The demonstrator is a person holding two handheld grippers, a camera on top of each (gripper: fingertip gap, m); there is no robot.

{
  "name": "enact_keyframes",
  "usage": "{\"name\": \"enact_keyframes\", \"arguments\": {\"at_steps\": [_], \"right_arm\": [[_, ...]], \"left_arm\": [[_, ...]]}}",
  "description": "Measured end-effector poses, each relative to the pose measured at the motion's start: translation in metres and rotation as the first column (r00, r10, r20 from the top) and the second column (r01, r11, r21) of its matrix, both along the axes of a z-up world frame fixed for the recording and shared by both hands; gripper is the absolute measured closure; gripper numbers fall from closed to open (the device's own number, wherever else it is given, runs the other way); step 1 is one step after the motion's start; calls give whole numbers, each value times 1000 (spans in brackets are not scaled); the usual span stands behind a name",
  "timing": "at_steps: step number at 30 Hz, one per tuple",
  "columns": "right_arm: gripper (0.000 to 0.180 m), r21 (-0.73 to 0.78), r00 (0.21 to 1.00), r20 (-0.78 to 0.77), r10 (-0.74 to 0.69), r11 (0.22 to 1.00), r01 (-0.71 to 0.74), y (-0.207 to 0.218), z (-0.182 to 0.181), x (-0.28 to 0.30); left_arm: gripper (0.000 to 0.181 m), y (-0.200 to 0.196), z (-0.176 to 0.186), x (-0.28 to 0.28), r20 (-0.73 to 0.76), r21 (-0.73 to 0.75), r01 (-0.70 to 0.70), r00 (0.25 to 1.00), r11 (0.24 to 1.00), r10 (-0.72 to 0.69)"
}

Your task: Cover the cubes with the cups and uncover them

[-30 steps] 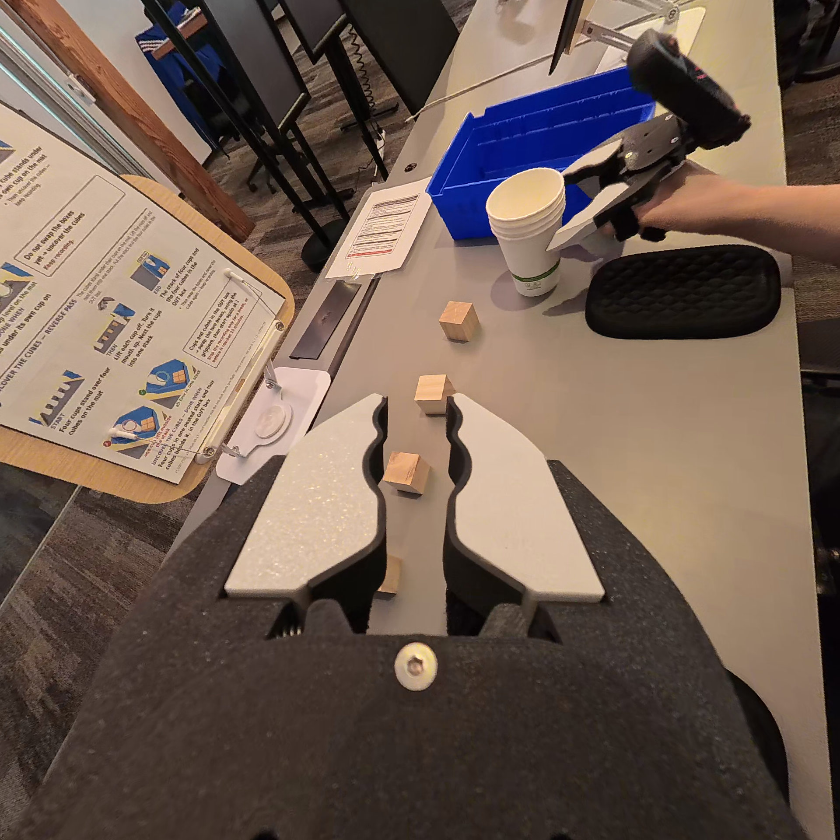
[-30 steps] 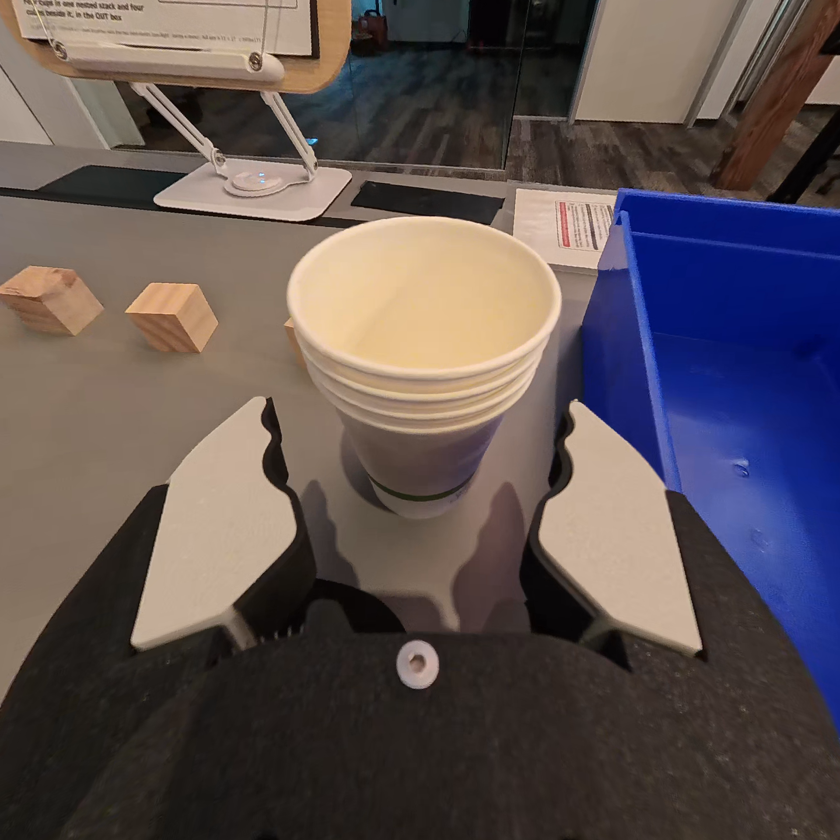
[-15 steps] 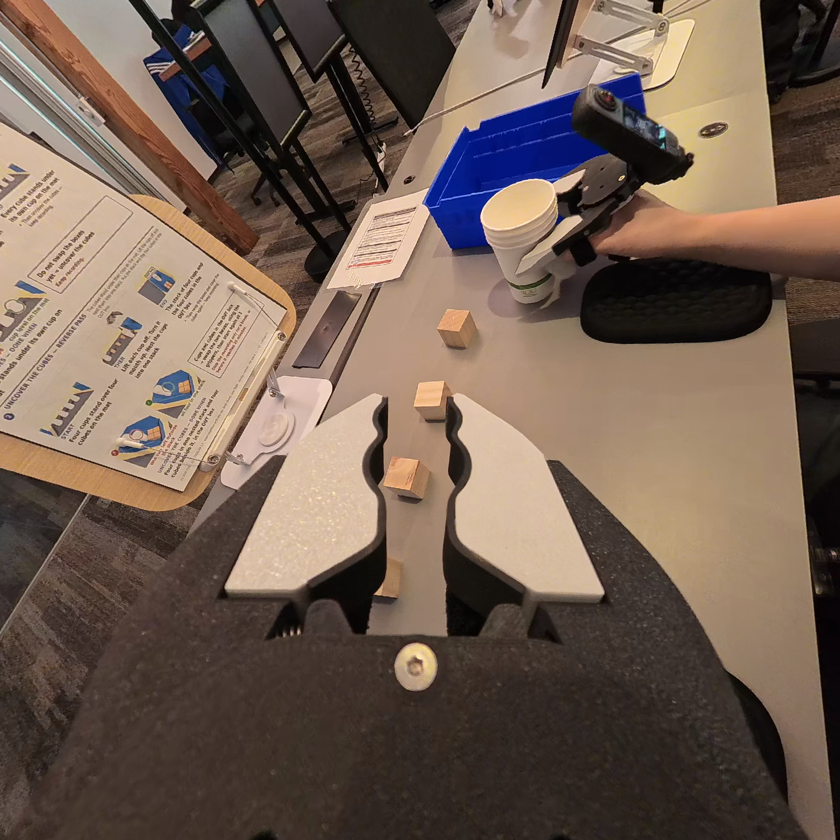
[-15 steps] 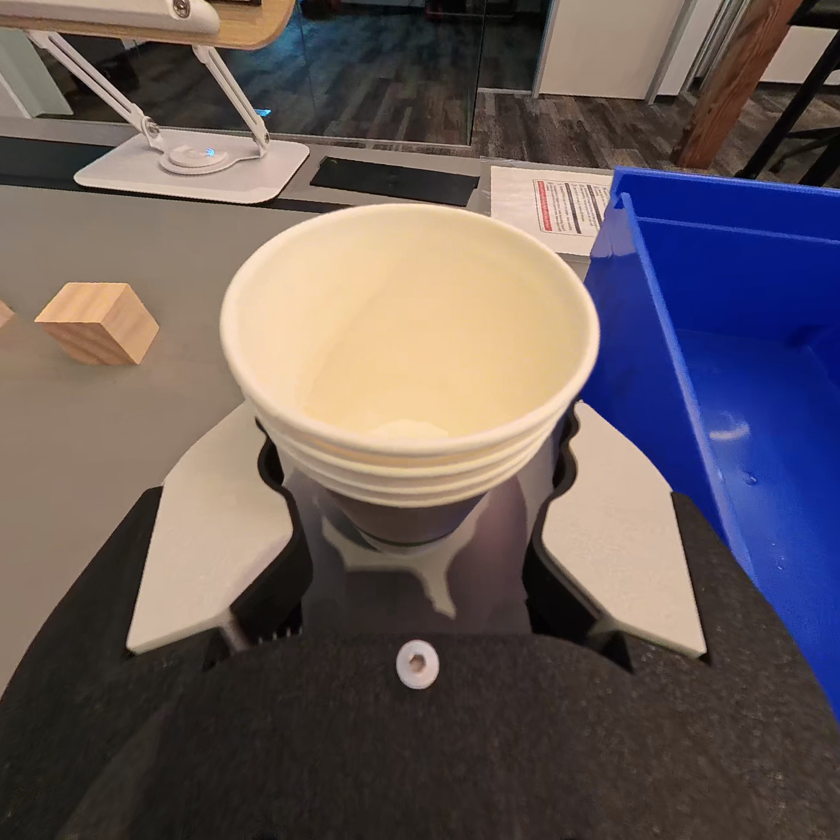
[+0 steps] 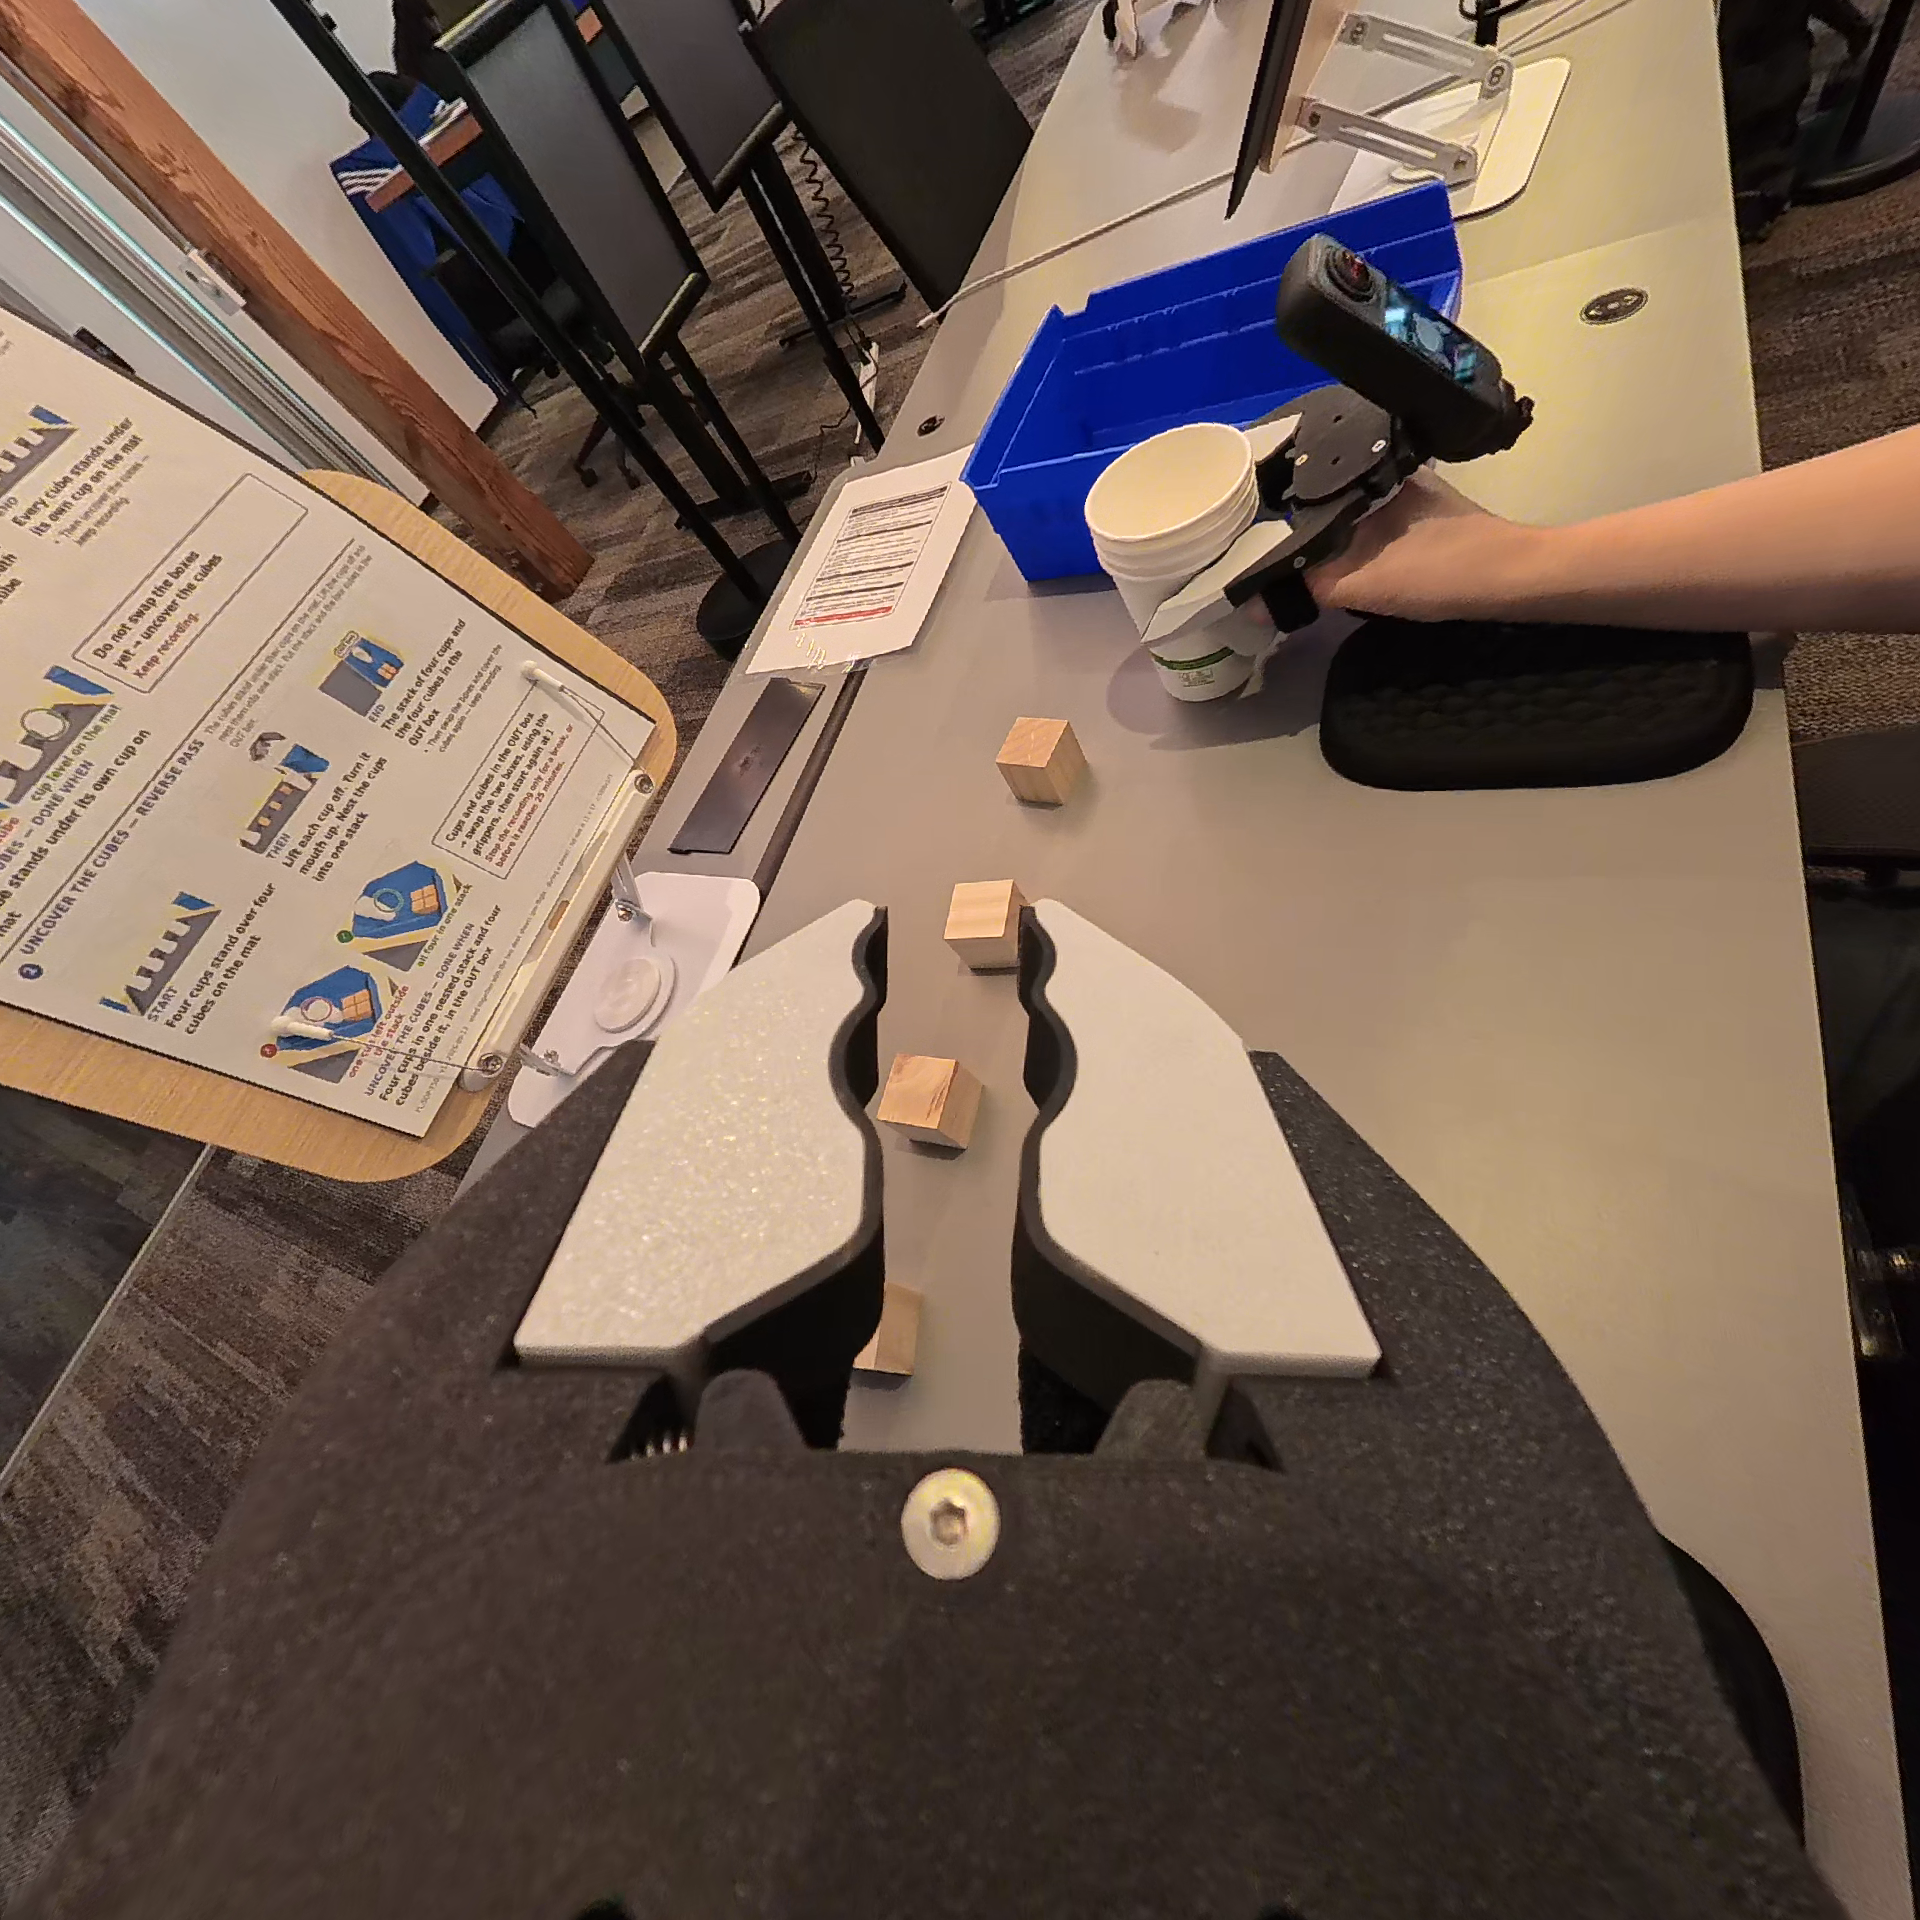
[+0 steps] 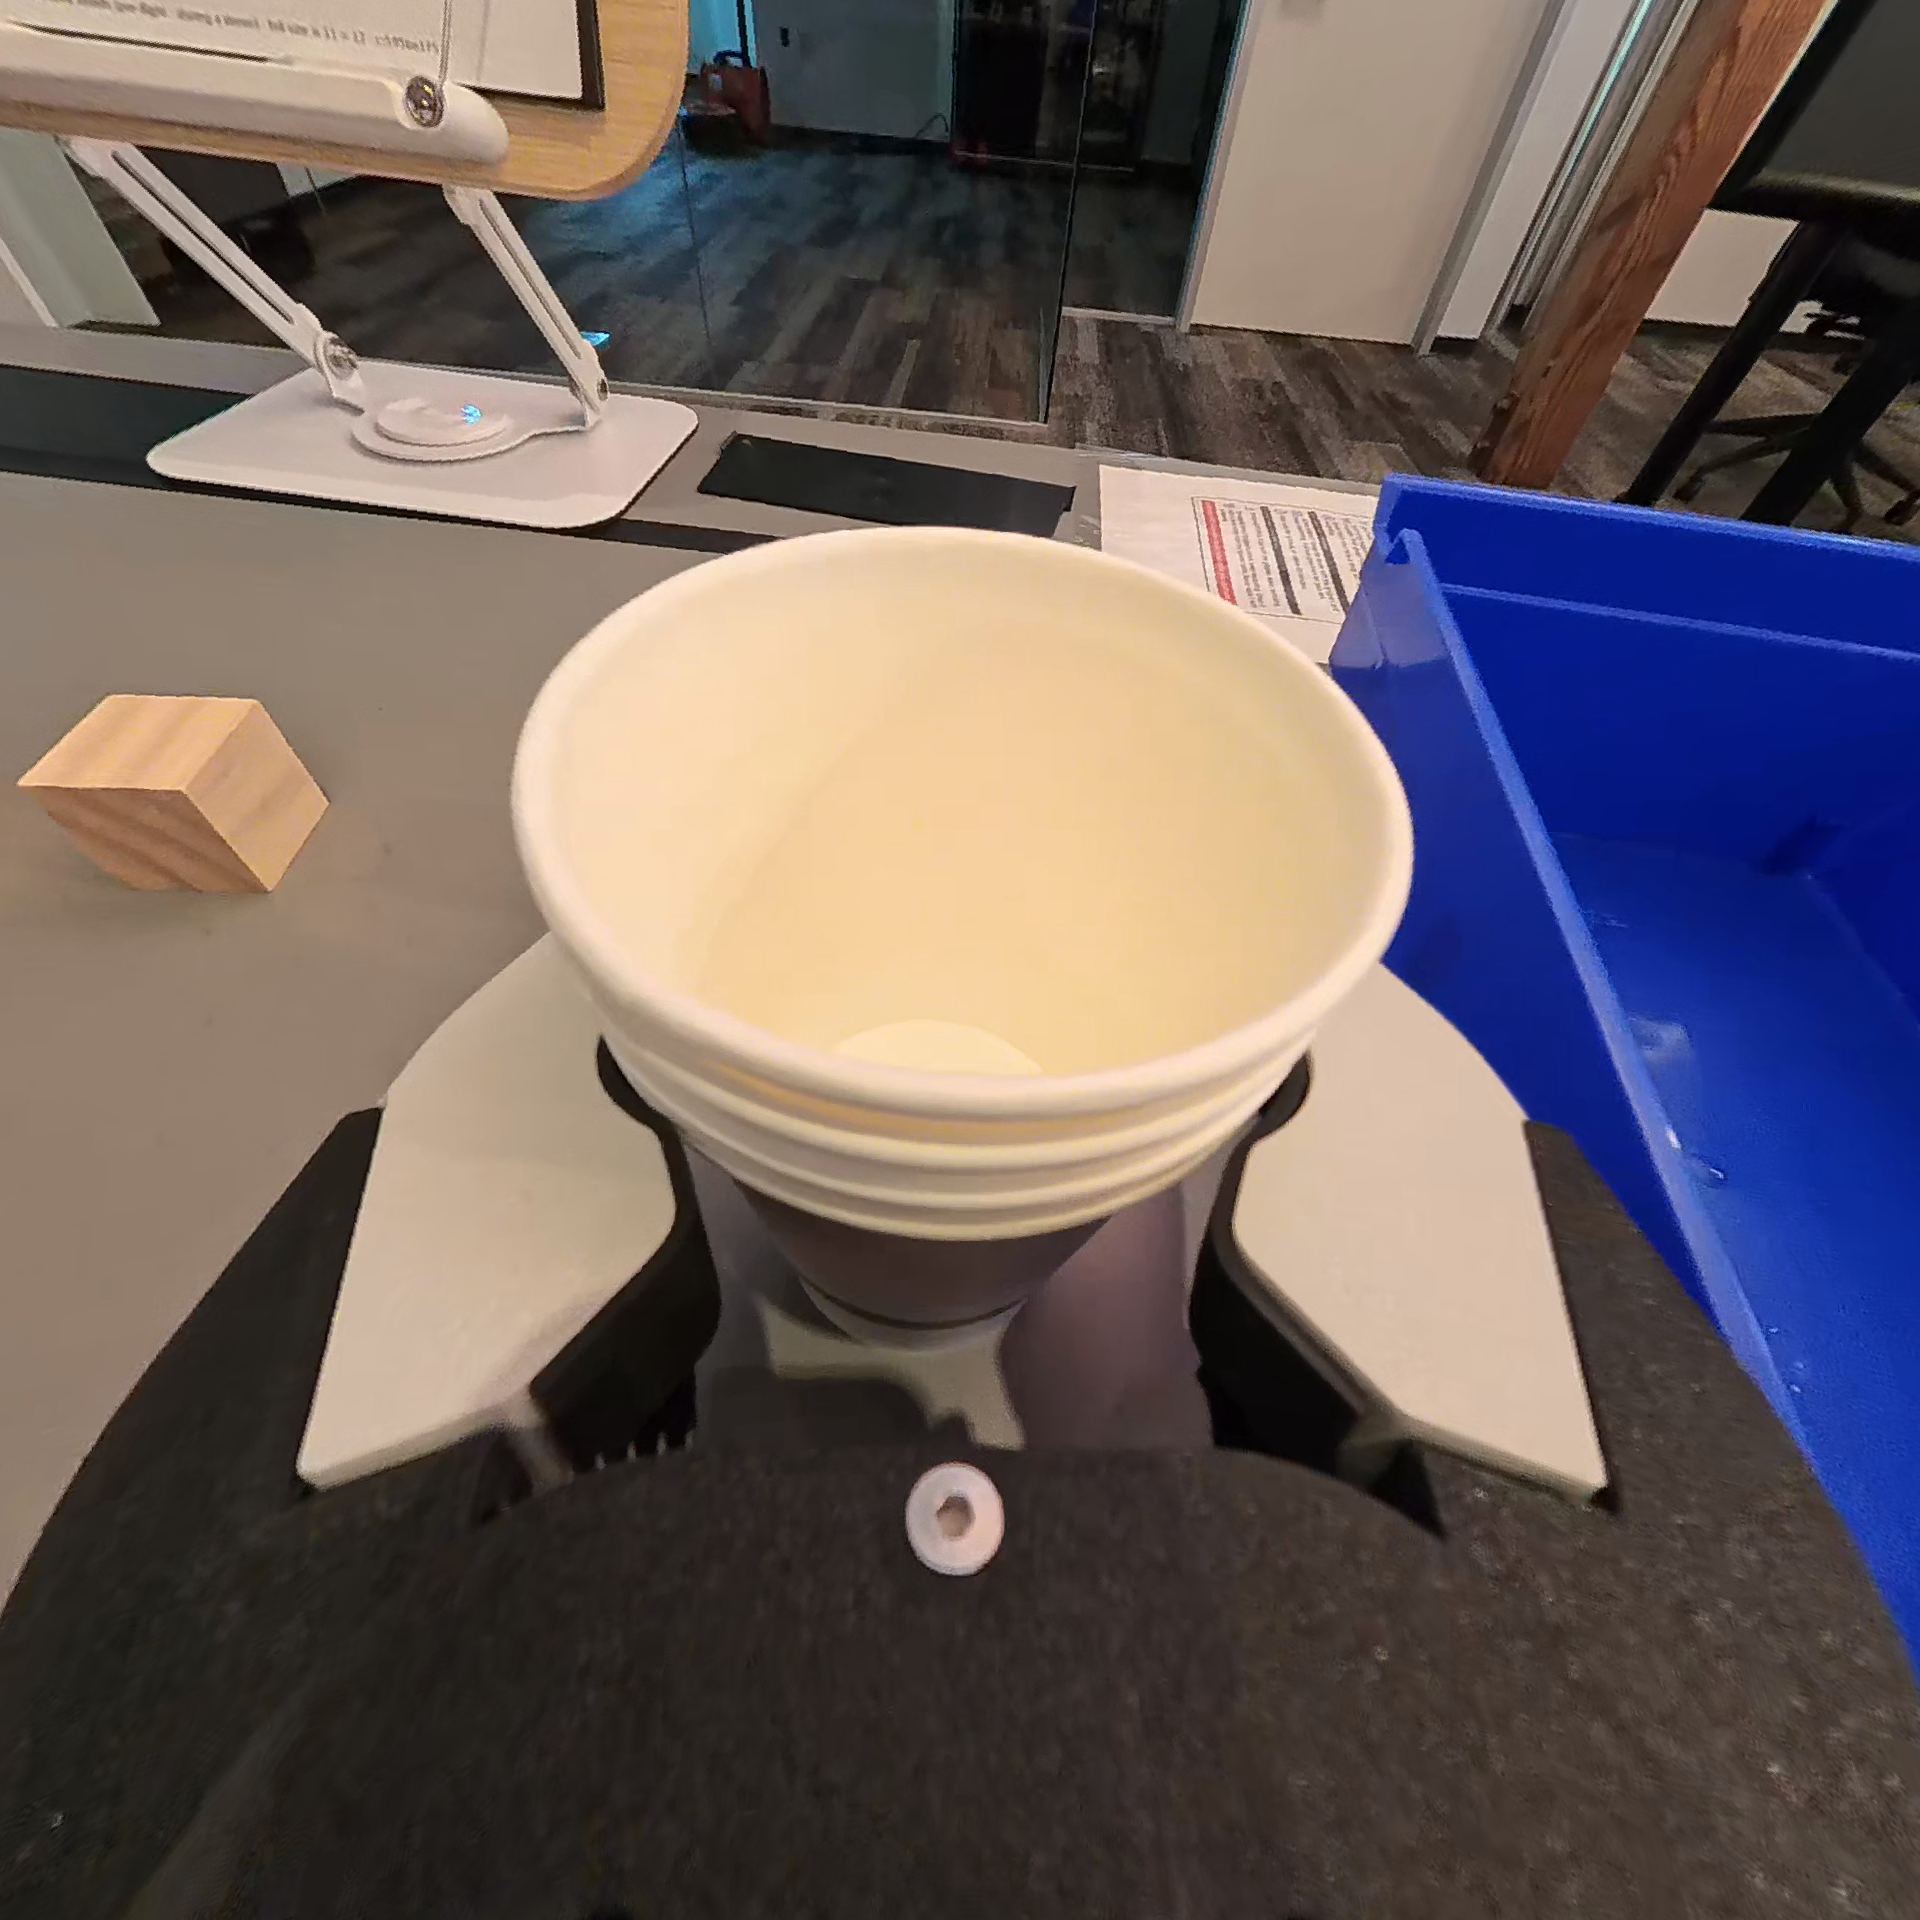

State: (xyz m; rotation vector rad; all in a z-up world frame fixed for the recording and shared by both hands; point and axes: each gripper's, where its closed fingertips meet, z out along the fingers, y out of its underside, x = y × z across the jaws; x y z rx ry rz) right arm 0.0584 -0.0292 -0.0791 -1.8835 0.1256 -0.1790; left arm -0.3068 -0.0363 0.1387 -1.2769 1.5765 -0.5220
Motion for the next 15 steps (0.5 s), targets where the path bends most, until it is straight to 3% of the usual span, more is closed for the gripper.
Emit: {"name": "enact_keyframes", "arguments": {"at_steps": [15], "right_arm": [[73, -44, 1000, 12, -9, 999, 9, -4, -6, -1]], "left_arm": [[158, -7, 4, 0, 0, 18, 8, 1000, 1000, -8]]}}
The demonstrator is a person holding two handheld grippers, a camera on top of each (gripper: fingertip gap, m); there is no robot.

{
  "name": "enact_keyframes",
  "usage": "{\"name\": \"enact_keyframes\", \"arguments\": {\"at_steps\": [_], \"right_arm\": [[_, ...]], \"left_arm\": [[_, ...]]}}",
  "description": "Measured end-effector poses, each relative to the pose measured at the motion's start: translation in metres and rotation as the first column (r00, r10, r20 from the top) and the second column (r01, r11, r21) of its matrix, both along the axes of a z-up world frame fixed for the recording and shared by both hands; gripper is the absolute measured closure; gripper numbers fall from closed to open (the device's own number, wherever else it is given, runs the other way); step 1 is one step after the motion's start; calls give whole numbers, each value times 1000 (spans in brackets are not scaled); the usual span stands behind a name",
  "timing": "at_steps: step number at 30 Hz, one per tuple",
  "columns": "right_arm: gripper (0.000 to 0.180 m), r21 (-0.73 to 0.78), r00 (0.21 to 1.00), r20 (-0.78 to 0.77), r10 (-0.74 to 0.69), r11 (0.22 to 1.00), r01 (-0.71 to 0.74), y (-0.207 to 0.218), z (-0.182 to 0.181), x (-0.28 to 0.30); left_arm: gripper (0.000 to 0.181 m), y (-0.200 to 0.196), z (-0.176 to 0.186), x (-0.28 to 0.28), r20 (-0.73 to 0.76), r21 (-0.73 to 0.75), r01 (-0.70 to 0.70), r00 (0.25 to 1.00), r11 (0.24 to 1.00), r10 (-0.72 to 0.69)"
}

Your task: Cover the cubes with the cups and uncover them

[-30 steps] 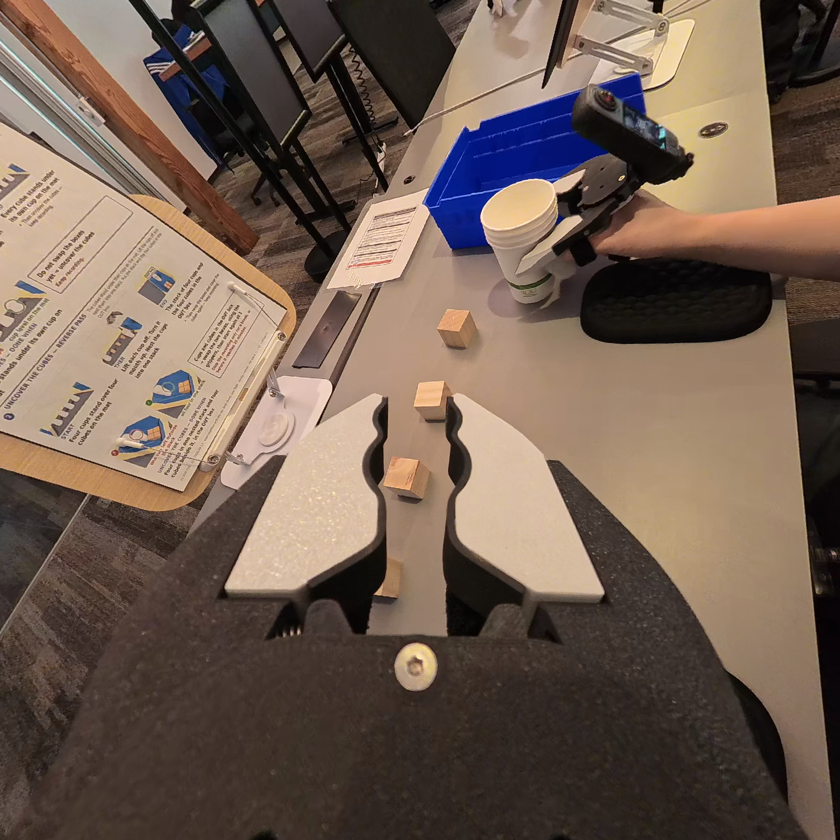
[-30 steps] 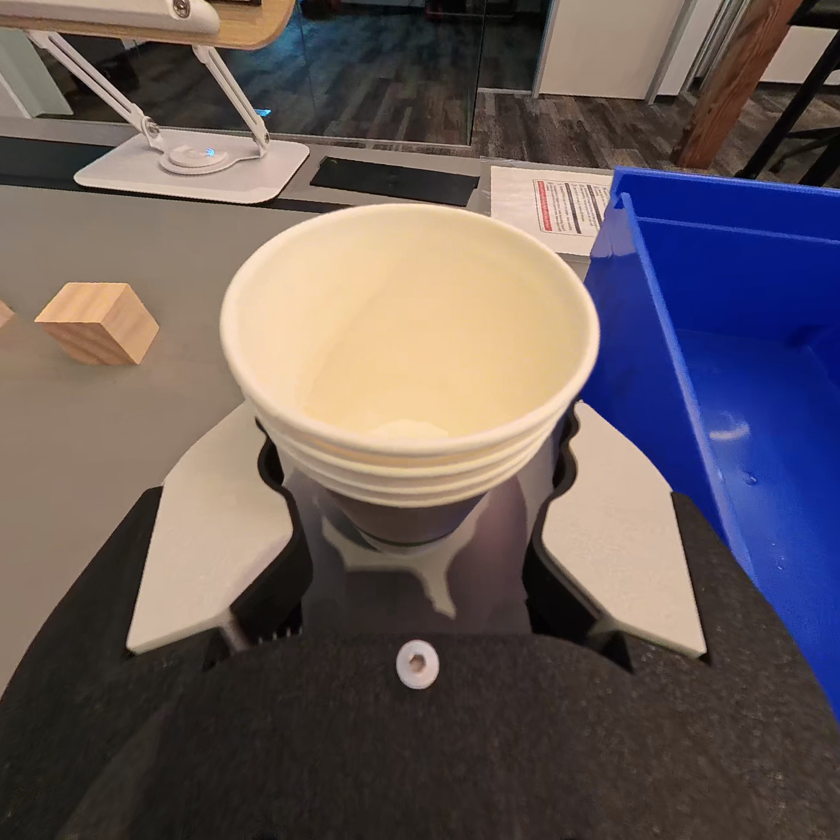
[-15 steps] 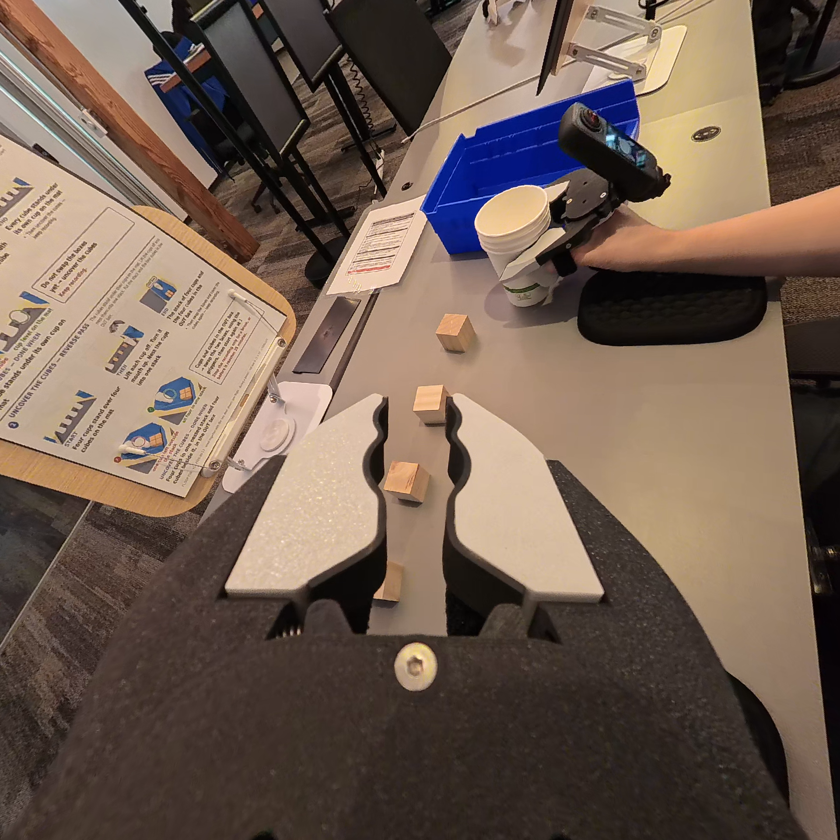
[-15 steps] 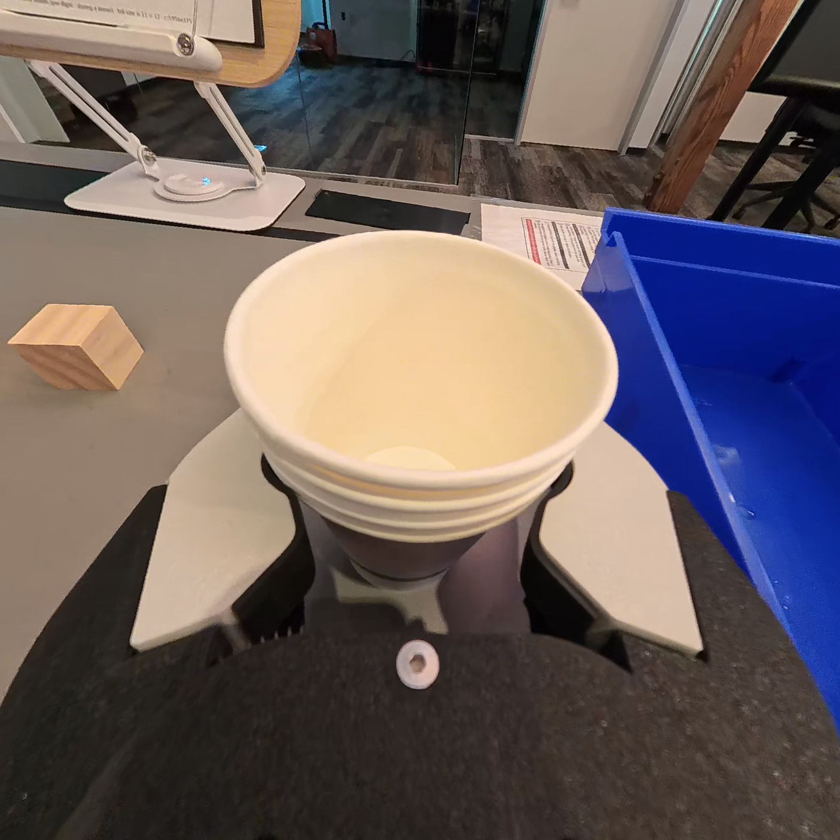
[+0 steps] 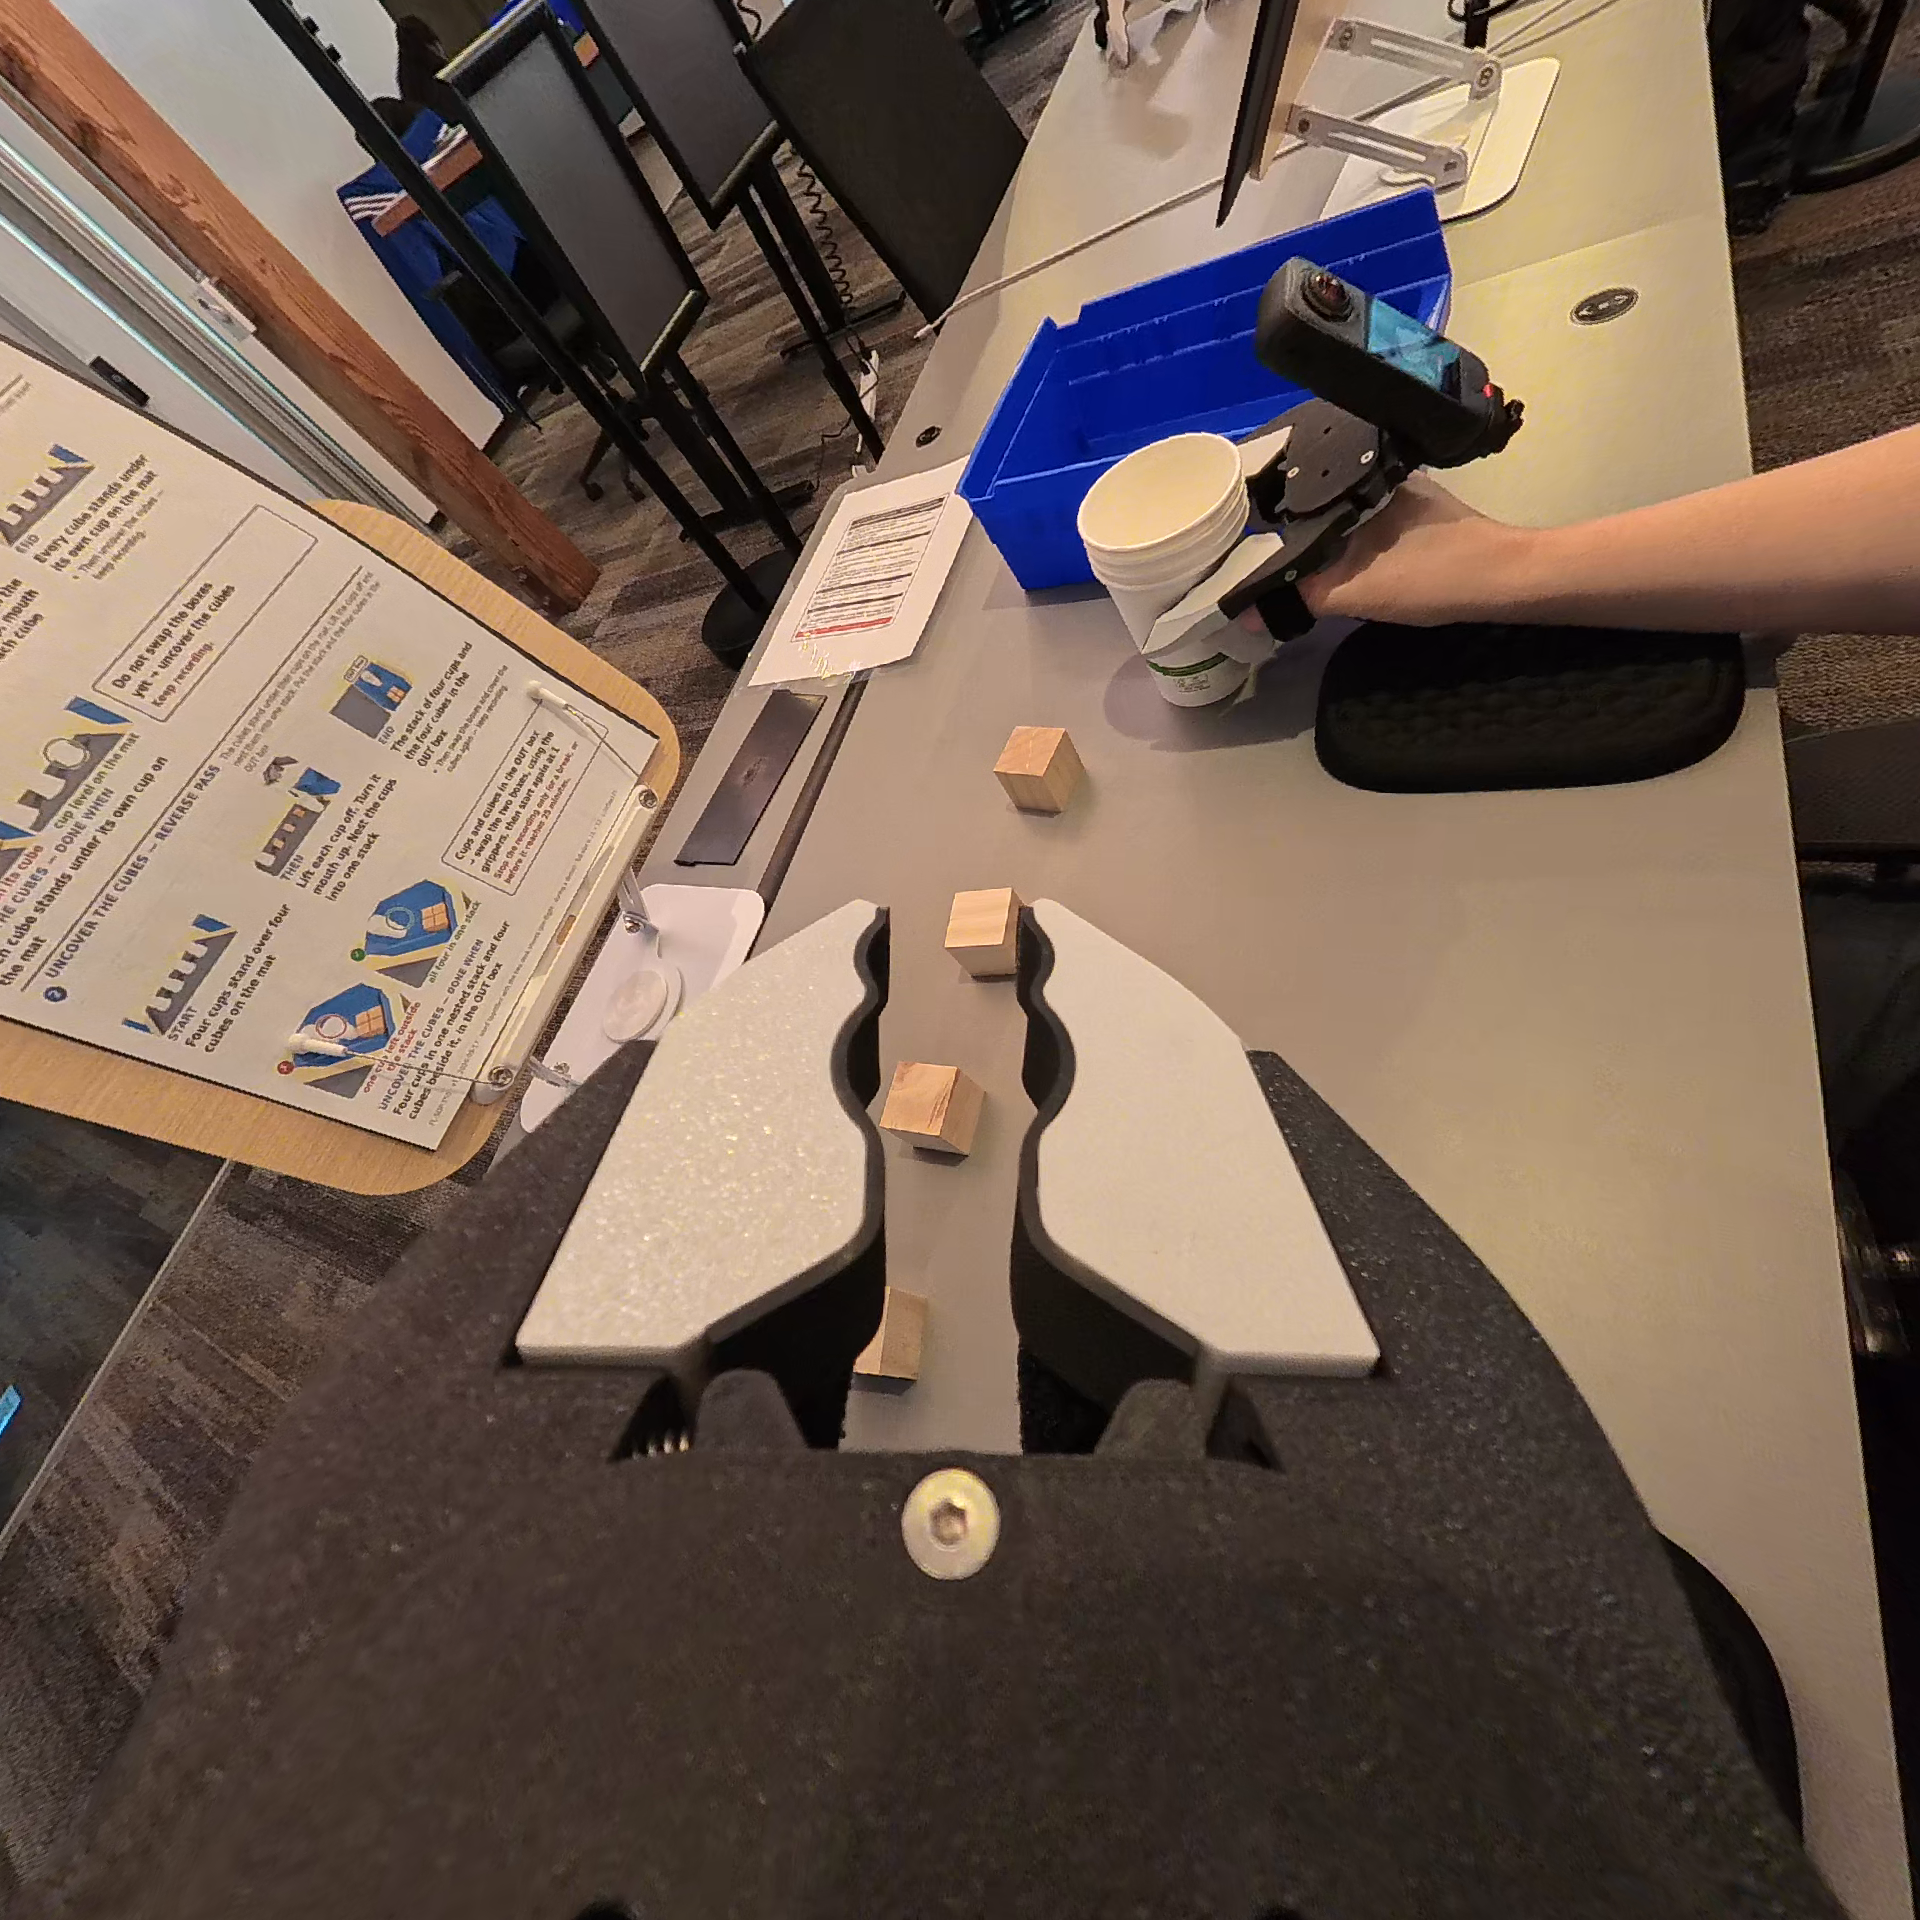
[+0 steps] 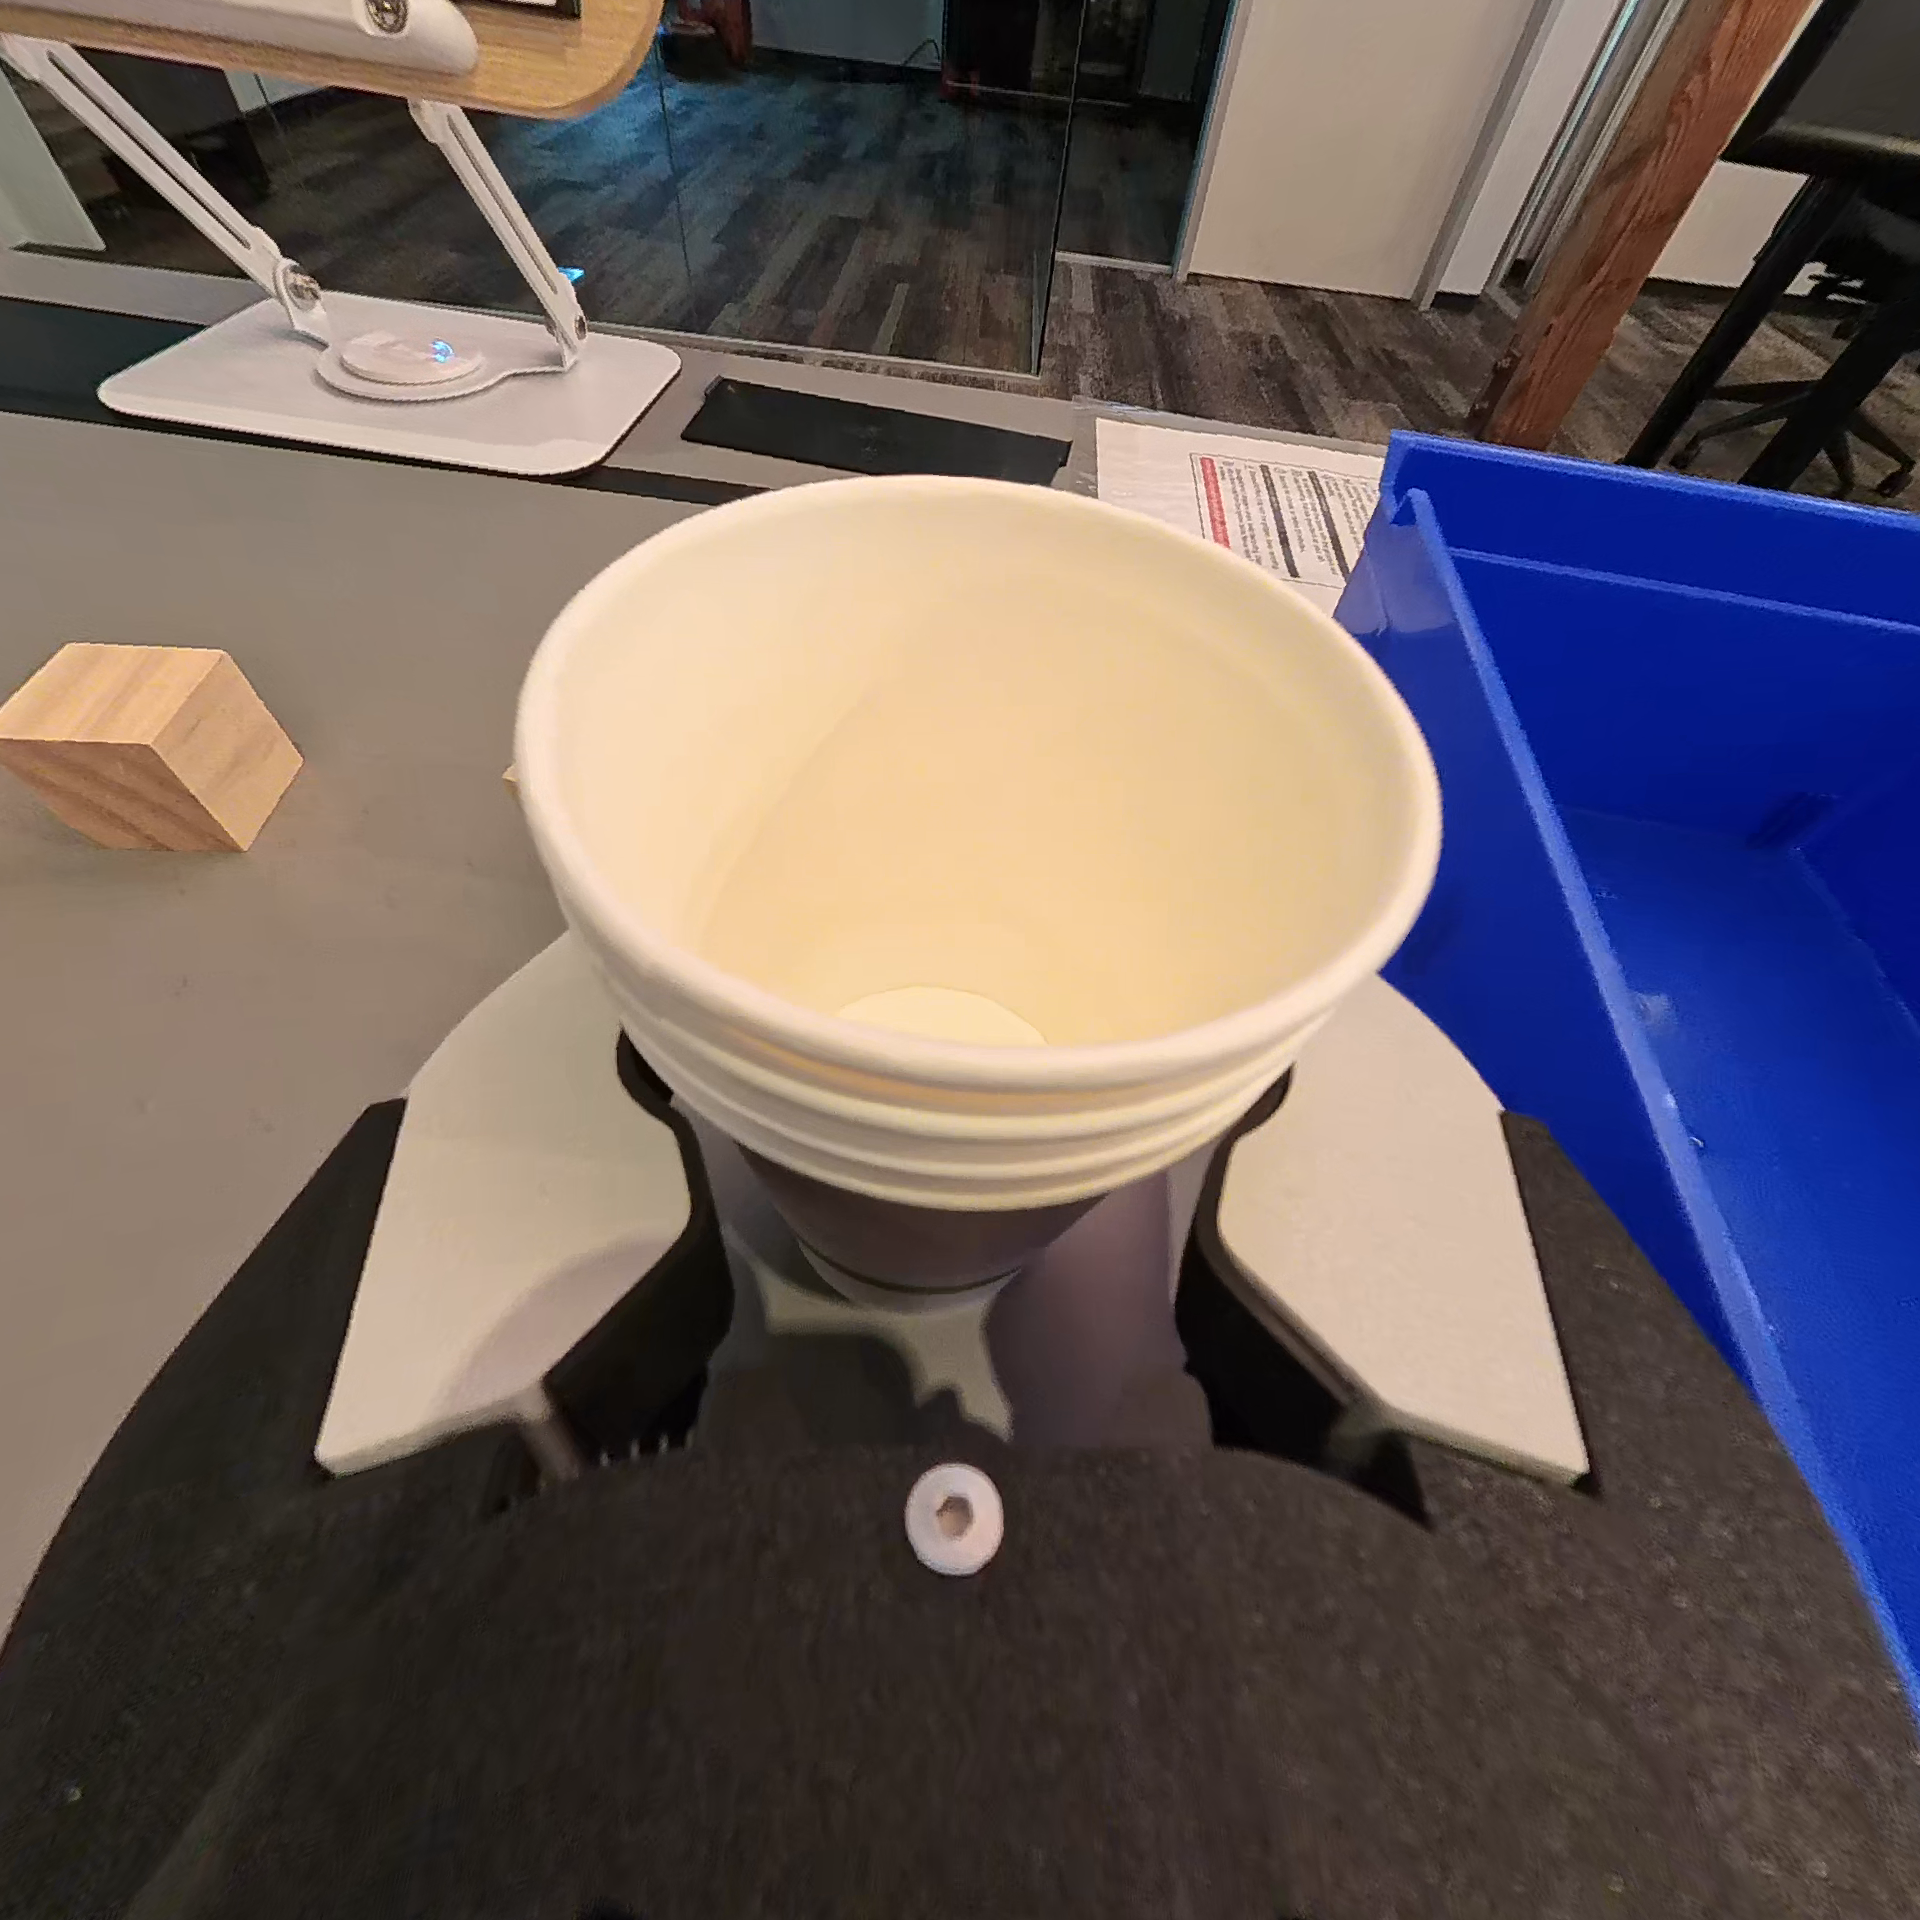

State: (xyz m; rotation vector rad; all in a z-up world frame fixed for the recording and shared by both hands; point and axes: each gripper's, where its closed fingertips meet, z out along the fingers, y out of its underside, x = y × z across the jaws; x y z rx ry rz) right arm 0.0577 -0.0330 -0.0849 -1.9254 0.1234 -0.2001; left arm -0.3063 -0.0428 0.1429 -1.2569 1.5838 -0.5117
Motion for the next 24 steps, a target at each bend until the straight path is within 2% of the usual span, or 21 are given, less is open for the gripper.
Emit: {"name": "enact_keyframes", "arguments": {"at_steps": [16, 24], "right_arm": [[75, 9, 996, -21, 87, 996, -87, -5, 7, -10], [76, 59, 988, -36, 148, 988, -145, -7, 35, -17]], "left_arm": [[158, -5, 4, 0, -3, 18, 1, 1000, 1000, 0], [159, -7, 4, 0, -9, 27, 0, 1000, 1000, 0]]}}
